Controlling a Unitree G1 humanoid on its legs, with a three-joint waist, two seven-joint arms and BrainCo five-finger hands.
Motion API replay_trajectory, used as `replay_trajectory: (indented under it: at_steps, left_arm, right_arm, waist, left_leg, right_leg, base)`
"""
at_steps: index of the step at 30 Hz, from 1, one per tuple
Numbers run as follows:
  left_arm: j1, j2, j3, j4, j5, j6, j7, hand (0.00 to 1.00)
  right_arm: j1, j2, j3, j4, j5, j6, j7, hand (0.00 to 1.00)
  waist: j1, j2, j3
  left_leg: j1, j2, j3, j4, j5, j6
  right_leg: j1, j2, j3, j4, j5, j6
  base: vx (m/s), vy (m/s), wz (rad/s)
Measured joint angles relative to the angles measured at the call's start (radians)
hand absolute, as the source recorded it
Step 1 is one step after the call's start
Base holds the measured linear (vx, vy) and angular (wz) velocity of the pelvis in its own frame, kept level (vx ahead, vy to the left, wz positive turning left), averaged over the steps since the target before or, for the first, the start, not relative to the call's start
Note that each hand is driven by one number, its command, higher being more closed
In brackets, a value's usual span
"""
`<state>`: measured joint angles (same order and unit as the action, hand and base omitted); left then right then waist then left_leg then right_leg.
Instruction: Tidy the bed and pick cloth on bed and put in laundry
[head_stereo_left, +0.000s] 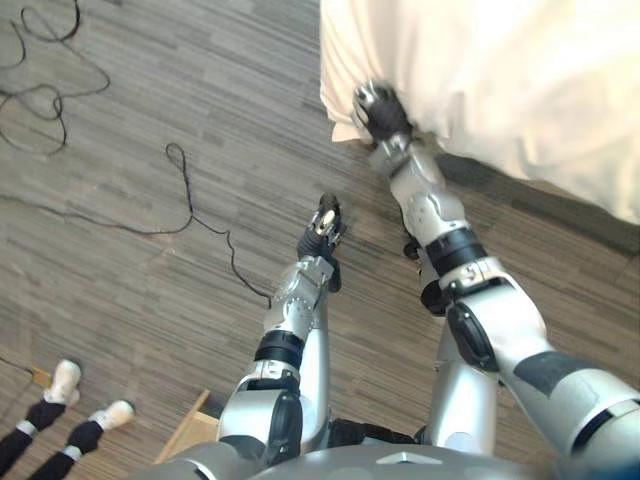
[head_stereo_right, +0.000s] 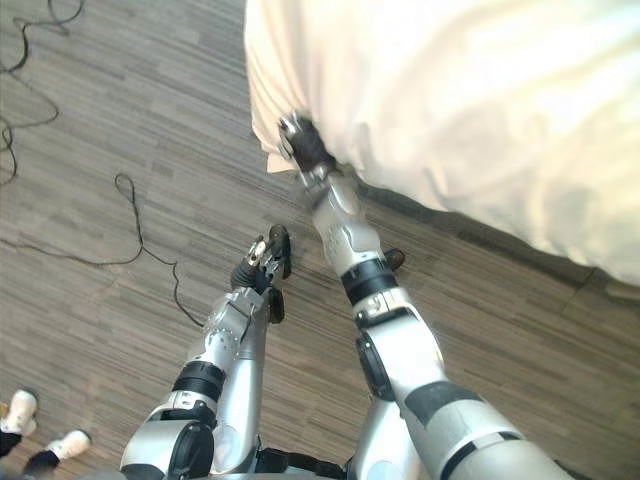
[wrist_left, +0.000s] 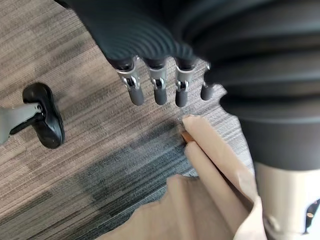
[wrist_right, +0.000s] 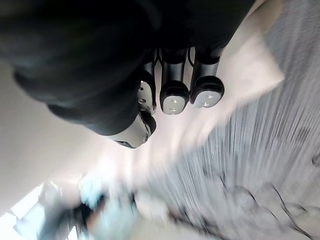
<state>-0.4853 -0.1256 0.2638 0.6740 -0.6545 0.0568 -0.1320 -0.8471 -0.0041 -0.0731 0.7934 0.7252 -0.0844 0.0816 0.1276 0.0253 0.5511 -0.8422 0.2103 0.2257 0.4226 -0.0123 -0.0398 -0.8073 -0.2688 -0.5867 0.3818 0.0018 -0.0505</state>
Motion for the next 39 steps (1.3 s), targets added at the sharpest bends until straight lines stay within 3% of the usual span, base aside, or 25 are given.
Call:
replay_trajectory:
  at_steps: [5,9,14,15,17,19,22,24,25,27,29,32,34,38,39]
  left_arm:
    - [0.002,0.023,0.065,0.066,-0.068,0.026,0.029,0.0]
    - [0.012,0.027,0.057,0.067,-0.071,0.029,0.028,0.0]
    - [0.061,0.085,-0.021,0.116,-0.07,0.081,0.029,0.0]
    - [0.08,0.123,-0.07,0.141,-0.07,0.105,0.03,0.0]
    - [0.091,0.157,-0.107,0.156,-0.071,0.134,0.031,0.0]
    - [0.113,0.199,-0.146,0.159,-0.076,0.176,0.032,0.0]
    - [0.147,0.231,-0.193,0.188,-0.112,0.209,0.03,0.0]
    - [0.188,0.229,-0.226,0.203,-0.113,0.222,0.029,0.0]
    - [0.213,0.221,-0.245,0.224,-0.113,0.223,0.028,0.0]
    - [0.244,0.206,-0.281,0.244,-0.112,0.222,0.027,0.0]
    - [0.266,0.177,-0.315,0.274,-0.112,0.214,0.022,0.0]
    - [0.268,0.163,-0.371,0.314,-0.098,0.193,0.008,0.0]
    - [0.268,0.164,-0.383,0.331,-0.066,0.17,-0.018,0.0]
    - [0.191,0.165,-0.402,0.386,-0.041,0.109,-0.079,0.0]
    - [0.153,0.173,-0.412,0.399,-0.041,0.09,-0.098,0.0]
  right_arm:
    - [0.291,-0.058,-0.108,0.057,0.154,-0.103,0.079,1.0]
    - [0.406,-0.052,-0.133,0.052,0.175,-0.136,0.088,1.0]
    - [0.465,-0.067,-0.201,0.005,0.172,-0.266,-0.075,1.0]
    - [0.468,-0.109,-0.204,-0.04,0.169,-0.315,-0.111,1.0]
    - [0.452,-0.167,-0.212,-0.097,0.125,-0.357,-0.153,1.0]
    - [0.405,-0.256,-0.234,-0.25,0.017,-0.433,-0.216,1.0]
    - [0.321,-0.345,-0.229,-0.423,-0.083,-0.484,-0.225,1.0]
    - [0.257,-0.383,-0.198,-0.49,-0.082,-0.488,-0.157,1.0]
    - [0.223,-0.395,-0.163,-0.516,-0.073,-0.48,-0.085,1.0]
    - [0.163,-0.396,-0.094,-0.545,-0.014,-0.436,0.041,1.0]
    - [0.059,-0.383,0.026,-0.552,0.053,-0.335,0.147,1.0]
    - [-0.061,-0.286,0.127,-0.494,0.184,-0.226,0.162,1.0]
    - [-0.143,-0.215,0.146,-0.434,0.248,-0.181,0.15,1.0]
    - [-0.361,-0.148,0.186,-0.312,0.313,-0.161,0.12,1.0]
    - [-0.405,-0.134,0.194,-0.287,0.313,-0.162,0.108,1.0]
  waist:
    - [-0.094,-0.028,0.002]
    - [-0.118,-0.037,-0.008]
    - [-0.137,-0.041,-0.062]
    - [-0.147,-0.037,-0.079]
    - [-0.158,-0.034,-0.087]
    - [-0.171,-0.032,-0.095]
    - [-0.176,-0.031,-0.103]
    - [-0.174,-0.029,-0.122]
    - [-0.17,-0.023,-0.146]
    - [-0.162,-0.012,-0.166]
    - [-0.142,0.008,-0.179]
    - [-0.109,0.022,-0.18]
    - [-0.093,0.029,-0.176]
    - [-0.048,0.052,-0.168]
    - [-0.025,0.064,-0.162]
  left_leg:
    - [0.139,0.037,0.111,0.032,-0.071,-0.005]
    - [0.278,0.054,0.162,0.004,-0.096,-0.018]
    - [0.442,0.04,0.228,-0.068,-0.105,-0.027]
    - [0.486,0.027,0.234,-0.092,-0.106,-0.028]
    - [0.525,0.014,0.23,-0.113,-0.105,-0.029]
    - [0.563,-0.007,0.229,-0.14,-0.102,-0.033]
    - [0.611,-0.039,0.217,-0.174,-0.097,-0.025]
    - [0.64,-0.056,0.187,-0.19,-0.096,-0.025]
    - [0.657,-0.068,0.175,-0.208,-0.093,-0.021]
    - [0.688,-0.087,0.159,-0.239,-0.082,-0.014]
    - [0.706,-0.112,0.144,-0.268,-0.067,-0.004]
    - [0.704,-0.135,0.115,-0.289,-0.039,0.006]
    - [0.695,-0.146,0.087,-0.31,-0.022,0.009]
    - [0.56,-0.163,0.046,-0.317,0.012,0.0]
    - [0.505,-0.164,0.029,-0.325,0.034,-0.004]
  right_leg:
    - [0.066,0.041,0.111,-0.033,0.029,-0.001]
    - [0.165,0.075,0.154,-0.065,0.028,0.0]
    - [0.269,0.099,0.204,-0.104,0.026,0.006]
    - [0.3,0.1,0.218,-0.115,0.028,0.012]
    - [0.335,0.102,0.225,-0.136,0.04,0.019]
    - [0.369,0.104,0.241,-0.164,0.055,0.033]
    - [0.409,0.092,0.246,-0.189,0.071,0.041]
    - [0.441,0.087,0.247,-0.204,0.077,0.046]
    - [0.459,0.081,0.245,-0.212,0.08,0.051]
    - [0.491,0.071,0.243,-0.228,0.086,0.06]
    - [0.509,0.052,0.237,-0.238,0.094,0.071]
    - [0.518,0.027,0.213,-0.24,0.099,0.076]
    - [0.516,0.016,0.188,-0.239,0.102,0.076]
    - [0.408,-0.01,0.148,-0.244,0.113,0.067]
    - [0.367,-0.01,0.129,-0.262,0.114,0.067]
  base:
    - [0.05,0.01,-0.7]
    - [0.09,-0.039,-0.51]
    - [0.09,-0.016,-0.34]
    - [0.12,0.018,-0.25]
    - [0.09,0.029,-0.14]
    - [0.05,0.045,-0.08]
    - [0.06,0.07,-0.07]
    - [0.05,0.093,0.04]
    - [0.06,0.116,0.17]
    - [0.04,0.095,0.2]
    - [-0.02,0.085,0.17]
    - [-0.06,0.058,0.29]
    - [-0.14,0.032,0.42]
    - [-0.15,-0.013,0.42]
    - [-0.11,-0.05,0.47]
